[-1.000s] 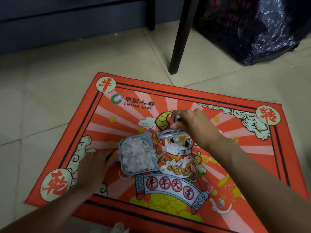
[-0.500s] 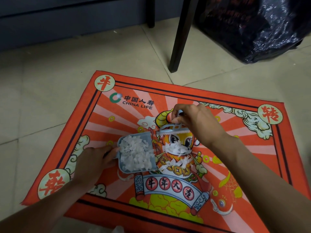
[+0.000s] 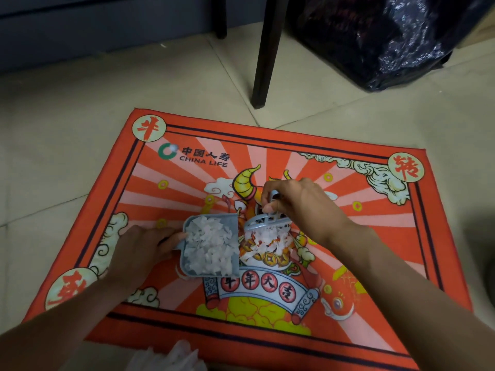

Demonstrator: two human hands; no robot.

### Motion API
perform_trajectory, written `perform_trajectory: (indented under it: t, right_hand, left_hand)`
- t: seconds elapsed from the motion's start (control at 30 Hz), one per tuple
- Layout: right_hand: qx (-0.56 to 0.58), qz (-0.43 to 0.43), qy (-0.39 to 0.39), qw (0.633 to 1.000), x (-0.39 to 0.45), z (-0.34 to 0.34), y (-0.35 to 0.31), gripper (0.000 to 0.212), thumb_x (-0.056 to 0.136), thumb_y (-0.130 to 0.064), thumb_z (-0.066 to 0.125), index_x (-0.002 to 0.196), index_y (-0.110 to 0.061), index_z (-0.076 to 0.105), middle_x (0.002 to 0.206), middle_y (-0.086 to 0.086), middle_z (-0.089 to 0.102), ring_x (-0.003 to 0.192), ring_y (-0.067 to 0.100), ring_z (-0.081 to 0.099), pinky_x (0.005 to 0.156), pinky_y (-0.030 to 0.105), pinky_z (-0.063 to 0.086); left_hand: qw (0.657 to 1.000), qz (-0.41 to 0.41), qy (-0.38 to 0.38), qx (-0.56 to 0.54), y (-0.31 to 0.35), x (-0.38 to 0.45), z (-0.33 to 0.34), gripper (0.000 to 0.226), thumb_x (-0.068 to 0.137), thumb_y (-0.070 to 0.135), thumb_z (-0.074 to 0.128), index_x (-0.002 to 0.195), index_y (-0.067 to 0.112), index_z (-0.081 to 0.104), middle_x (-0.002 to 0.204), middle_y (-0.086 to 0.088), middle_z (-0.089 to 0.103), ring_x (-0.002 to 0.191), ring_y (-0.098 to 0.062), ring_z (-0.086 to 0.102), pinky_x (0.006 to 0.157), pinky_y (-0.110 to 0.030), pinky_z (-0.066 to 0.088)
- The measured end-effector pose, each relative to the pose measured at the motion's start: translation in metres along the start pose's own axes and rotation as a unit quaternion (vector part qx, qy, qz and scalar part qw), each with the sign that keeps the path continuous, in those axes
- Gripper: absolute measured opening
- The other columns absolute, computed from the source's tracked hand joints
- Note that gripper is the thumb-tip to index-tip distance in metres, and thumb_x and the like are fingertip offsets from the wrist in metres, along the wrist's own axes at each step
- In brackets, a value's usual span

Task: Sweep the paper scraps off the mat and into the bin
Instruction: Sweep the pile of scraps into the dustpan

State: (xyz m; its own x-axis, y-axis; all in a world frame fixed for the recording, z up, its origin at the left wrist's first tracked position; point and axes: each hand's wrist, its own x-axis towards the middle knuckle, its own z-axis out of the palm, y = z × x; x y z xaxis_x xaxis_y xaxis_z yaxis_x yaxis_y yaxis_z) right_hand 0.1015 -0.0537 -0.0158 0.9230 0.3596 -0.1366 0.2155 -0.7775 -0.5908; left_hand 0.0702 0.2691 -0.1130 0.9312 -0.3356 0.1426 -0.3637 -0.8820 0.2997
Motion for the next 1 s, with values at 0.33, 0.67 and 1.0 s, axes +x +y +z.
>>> perform_trajectory:
  t: [0.33,0.67,1.0]
  right_hand:
    - [-0.006,0.018,0.045,0.999,-0.023,-0.005,-0.006,0.007,0.094,-0.021,0.063,0.087,-0.021,0.063,0.053,-0.022,0.057,0.053,0.000,0.053,0.051,0.018,0.036]
    - [-0.126,0.114,0.166,0.971,-0.052,-0.012,0.015,0.019,0.096,-0.039,0.058,0.088,-0.023,0.065,0.079,0.005,0.072,0.064,0.031,0.062,0.058,0.038,0.051]
    - [-0.069,0.126,0.186,0.972,-0.070,0.017,0.010,0.030,0.098,-0.042,0.049,0.086,-0.019,0.064,0.063,0.004,0.064,0.062,0.033,0.062,0.058,0.038,0.048]
  left_hand:
    - [1.000,-0.001,0.017,0.022,0.018,-0.007,-0.004,0.054,0.090,0.060,0.038,0.073,0.023,0.074,0.055,0.000,0.067,0.042,-0.014,0.059,0.039,-0.025,0.033]
    - [0.998,0.010,0.026,0.059,0.039,-0.016,-0.013,0.069,0.097,0.063,0.022,0.056,0.024,0.062,0.038,0.003,0.049,0.031,-0.013,0.048,0.041,-0.012,0.011]
    - [0.997,-0.022,-0.028,0.073,0.054,-0.023,-0.001,0.045,0.082,0.056,0.044,0.055,0.026,0.065,0.043,0.002,0.056,0.035,-0.020,0.054,0.044,-0.012,0.010]
